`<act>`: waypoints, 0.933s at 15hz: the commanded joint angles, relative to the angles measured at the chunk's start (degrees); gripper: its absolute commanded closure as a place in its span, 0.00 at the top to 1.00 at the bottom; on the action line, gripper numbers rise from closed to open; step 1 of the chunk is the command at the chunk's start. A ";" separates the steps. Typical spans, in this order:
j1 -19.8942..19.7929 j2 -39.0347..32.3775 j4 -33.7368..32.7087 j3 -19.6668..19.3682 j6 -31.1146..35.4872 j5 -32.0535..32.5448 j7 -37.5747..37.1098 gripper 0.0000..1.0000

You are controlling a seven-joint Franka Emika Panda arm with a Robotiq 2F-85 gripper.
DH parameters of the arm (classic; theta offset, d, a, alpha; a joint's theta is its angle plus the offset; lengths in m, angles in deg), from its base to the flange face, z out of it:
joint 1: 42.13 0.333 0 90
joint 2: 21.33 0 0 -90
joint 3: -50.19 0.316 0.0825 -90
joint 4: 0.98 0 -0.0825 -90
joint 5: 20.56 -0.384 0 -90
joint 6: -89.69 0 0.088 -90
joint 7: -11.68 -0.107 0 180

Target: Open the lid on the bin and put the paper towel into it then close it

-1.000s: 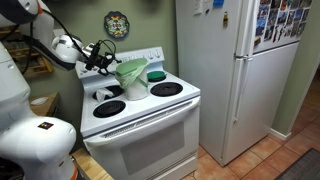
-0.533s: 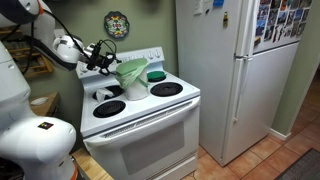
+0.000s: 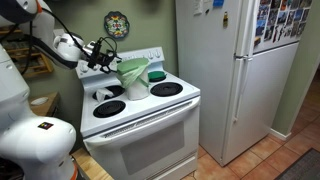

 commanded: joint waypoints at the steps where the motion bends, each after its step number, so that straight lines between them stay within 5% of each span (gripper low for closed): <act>1: -0.01 3.84 0.89 -0.42 -0.43 1.64 0.86 1.00; 14: -3.98 7.32 -4.77 -3.44 -7.52 2.02 -1.33 1.00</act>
